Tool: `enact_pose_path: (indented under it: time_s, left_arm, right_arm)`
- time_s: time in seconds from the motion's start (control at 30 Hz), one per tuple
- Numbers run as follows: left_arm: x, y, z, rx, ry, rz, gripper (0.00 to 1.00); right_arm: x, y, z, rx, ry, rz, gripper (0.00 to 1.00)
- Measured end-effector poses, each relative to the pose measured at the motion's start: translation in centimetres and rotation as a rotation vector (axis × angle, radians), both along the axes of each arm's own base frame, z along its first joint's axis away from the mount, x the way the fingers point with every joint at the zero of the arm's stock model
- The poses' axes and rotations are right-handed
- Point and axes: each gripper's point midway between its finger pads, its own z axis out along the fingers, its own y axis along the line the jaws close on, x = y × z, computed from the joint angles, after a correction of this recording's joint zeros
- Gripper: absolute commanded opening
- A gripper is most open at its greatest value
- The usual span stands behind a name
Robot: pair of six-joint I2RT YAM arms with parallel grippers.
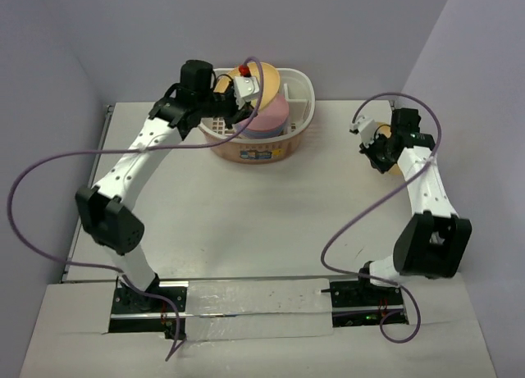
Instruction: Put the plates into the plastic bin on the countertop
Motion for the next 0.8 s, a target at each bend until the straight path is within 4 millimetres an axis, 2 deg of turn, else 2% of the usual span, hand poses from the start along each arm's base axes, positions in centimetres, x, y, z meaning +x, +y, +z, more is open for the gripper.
enact_pose_path:
  time_s: [0.1,0.2,0.3,0.4,0.57,0.6,0.63,0.67,0.8]
  left_arm:
    - [3.1,-0.3,-5.1,0.072,0.033,0.018,0.0]
    - [5.2,-0.6,-9.8,0.124,0.073,0.022,0.0]
    - [6.7,-1.1,-12.4,0.144,0.09,0.019,0.0]
    - [8.0,-1.8,-12.9,0.133,0.071,0.017,0.0]
    - [10.2,-3.3,-11.1,0.079,-0.005,0.006,0.08]
    - [10.7,-3.5,-10.6,0.068,-0.024,0.005,0.14]
    - [11.1,-3.8,-10.2,0.056,-0.042,0.004,0.26]
    - [11.4,-4.0,-10.0,0.046,-0.055,0.002,0.34]
    - [11.9,-4.6,-9.7,0.018,-0.069,-0.008,0.61]
  right_arm:
    - [-0.4,2.0,5.6,0.023,-0.133,0.034,0.0]
    - [-0.7,3.4,9.9,0.039,-0.242,0.062,0.0]
    - [-1.4,4.7,13.1,0.054,-0.31,0.084,0.0]
    - [-2.0,5.8,14.6,0.066,-0.344,0.102,0.0]
    - [-2.8,6.4,15.2,0.075,-0.347,0.104,0.0]
    - [-2.8,6.4,15.2,0.073,-0.342,0.098,0.0]
    - [-2.9,6.3,15.1,0.072,-0.339,0.091,0.0]
    - [-2.9,6.2,15.1,0.071,-0.336,0.086,0.0]
    - [-3.1,6.6,15.8,0.071,-0.347,0.09,0.0]
